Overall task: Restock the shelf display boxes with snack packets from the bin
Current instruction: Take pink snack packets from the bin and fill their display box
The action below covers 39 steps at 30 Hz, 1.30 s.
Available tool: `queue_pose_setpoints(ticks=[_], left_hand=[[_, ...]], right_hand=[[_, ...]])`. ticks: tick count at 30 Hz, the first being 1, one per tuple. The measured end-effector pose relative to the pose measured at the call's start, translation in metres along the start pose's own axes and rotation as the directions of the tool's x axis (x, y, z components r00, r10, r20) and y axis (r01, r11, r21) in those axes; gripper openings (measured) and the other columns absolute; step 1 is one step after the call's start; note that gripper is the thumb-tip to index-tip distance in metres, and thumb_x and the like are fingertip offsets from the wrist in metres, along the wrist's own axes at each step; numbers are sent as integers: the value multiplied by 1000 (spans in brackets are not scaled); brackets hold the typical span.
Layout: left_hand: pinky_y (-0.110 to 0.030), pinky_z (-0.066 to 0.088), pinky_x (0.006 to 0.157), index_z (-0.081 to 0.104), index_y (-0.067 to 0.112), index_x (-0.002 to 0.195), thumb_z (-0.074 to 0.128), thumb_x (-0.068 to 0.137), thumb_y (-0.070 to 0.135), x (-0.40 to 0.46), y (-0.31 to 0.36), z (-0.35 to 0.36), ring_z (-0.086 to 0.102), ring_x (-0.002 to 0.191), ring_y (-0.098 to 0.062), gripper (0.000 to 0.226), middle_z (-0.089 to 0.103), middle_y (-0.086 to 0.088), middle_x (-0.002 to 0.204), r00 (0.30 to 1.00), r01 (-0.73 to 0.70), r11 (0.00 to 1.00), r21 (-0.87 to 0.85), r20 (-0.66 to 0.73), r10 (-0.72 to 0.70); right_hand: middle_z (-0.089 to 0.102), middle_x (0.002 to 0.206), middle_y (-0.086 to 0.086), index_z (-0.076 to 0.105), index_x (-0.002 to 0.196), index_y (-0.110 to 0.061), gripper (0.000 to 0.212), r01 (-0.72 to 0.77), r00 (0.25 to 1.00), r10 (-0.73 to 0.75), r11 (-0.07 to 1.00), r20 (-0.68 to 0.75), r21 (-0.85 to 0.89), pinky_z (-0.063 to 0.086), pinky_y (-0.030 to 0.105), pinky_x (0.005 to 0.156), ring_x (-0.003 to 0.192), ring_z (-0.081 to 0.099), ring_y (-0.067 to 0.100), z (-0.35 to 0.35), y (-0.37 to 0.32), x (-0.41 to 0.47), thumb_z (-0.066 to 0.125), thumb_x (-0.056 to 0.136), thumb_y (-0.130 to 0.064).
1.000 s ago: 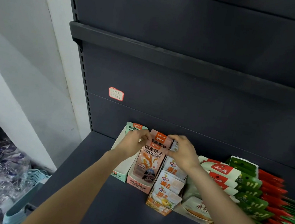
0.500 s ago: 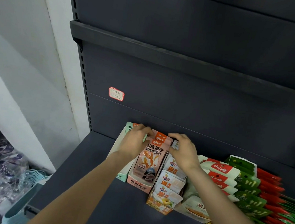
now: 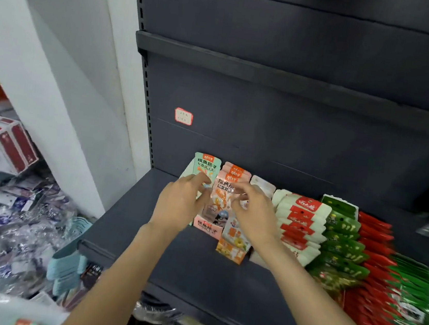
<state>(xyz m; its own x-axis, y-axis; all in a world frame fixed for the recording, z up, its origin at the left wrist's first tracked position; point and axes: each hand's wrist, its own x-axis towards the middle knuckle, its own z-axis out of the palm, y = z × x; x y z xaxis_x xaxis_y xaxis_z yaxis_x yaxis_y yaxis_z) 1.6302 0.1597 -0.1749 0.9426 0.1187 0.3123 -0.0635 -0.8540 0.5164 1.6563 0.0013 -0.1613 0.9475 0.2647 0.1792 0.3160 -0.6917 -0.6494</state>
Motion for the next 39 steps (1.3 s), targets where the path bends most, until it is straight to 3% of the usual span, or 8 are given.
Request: queue_pose_setpoints(ticks=[6, 11, 20, 23, 27, 29, 32, 39], left_hand=[[-35, 52, 75, 59, 24, 113, 51, 94, 35, -112, -7, -14, 62, 90, -16, 24, 66, 7, 103, 970, 222, 975, -31, 106, -217], [-33, 51, 77, 63, 16, 106, 55, 92, 23, -209, -44, -19, 64, 86, -21, 18, 70, -3, 98, 919, 367, 929, -54, 179, -353], [-23, 45, 77, 61, 11, 114, 52, 94, 20, -333, -122, -40, 59, 87, -14, 23, 67, -5, 109, 806, 542, 840, 1, 280, -521], [-24, 45, 86, 55, 13, 123, 55, 93, 22, -357, -159, -42, 59, 100, -14, 31, 62, -3, 120, 794, 530, 848, 28, 334, -508], [-40, 36, 108, 40, 22, 139, 55, 93, 29, -376, -198, -43, 45, 128, -22, 49, 44, -2, 143, 762, 485, 870, 89, 446, -470], [-43, 30, 111, 31, 25, 144, 54, 93, 32, -382, -213, -43, 36, 135, -25, 56, 34, -1, 150, 741, 457, 881, 120, 496, -452], [-43, 22, 113, 22, 25, 148, 52, 93, 37, -389, -233, -41, 23, 141, -26, 64, 21, -1, 155, 730, 371, 914, 162, 557, -395], [-46, 9, 116, 16, 28, 150, 49, 91, 47, -401, -260, -28, 4, 146, -21, 70, 7, 2, 158, 675, 180, 950, 254, 670, -307]], right_hand=[[48, 133, 4, 46, 136, -17, 41, 62, 973, -58, 998, 222, -11, 38, 33, 102, 124, 44, 20, 24, 0, -91, 49, 96, -23], [47, 134, 2, 46, 137, -17, 41, 20, 912, -37, 999, 409, 46, 39, 30, 101, 124, 46, 17, 67, -7, -165, 50, 96, -25], [54, 129, 8, 53, 128, -10, 36, -114, 840, 49, 990, 541, 88, 35, 28, 101, 121, 49, 20, 162, -41, -254, 55, 92, -15], [54, 128, 5, 52, 129, -13, 36, -203, 821, 117, 975, 559, 94, 35, 25, 100, 121, 50, 18, 192, -57, -278, 54, 93, -16], [48, 138, -1, 45, 135, -18, 41, -364, 802, 249, 924, 542, 115, 32, 24, 99, 129, 43, 16, 233, -78, -304, 53, 94, -21], [38, 146, -2, 34, 143, -20, 52, -438, 788, 317, 891, 528, 119, 28, 23, 102, 134, 35, 17, 253, -84, -317, 54, 95, -22], [17, 157, -2, 16, 150, -24, 73, -499, 755, 408, 865, 513, 47, 19, 38, 116, 144, 16, 19, 279, -85, -333, 59, 91, -23], [-8, 159, -4, -3, 150, -29, 77, -473, 689, 468, 869, 554, -146, 5, 39, 117, 147, -3, 18, 312, -78, -351, 51, 96, -31]])
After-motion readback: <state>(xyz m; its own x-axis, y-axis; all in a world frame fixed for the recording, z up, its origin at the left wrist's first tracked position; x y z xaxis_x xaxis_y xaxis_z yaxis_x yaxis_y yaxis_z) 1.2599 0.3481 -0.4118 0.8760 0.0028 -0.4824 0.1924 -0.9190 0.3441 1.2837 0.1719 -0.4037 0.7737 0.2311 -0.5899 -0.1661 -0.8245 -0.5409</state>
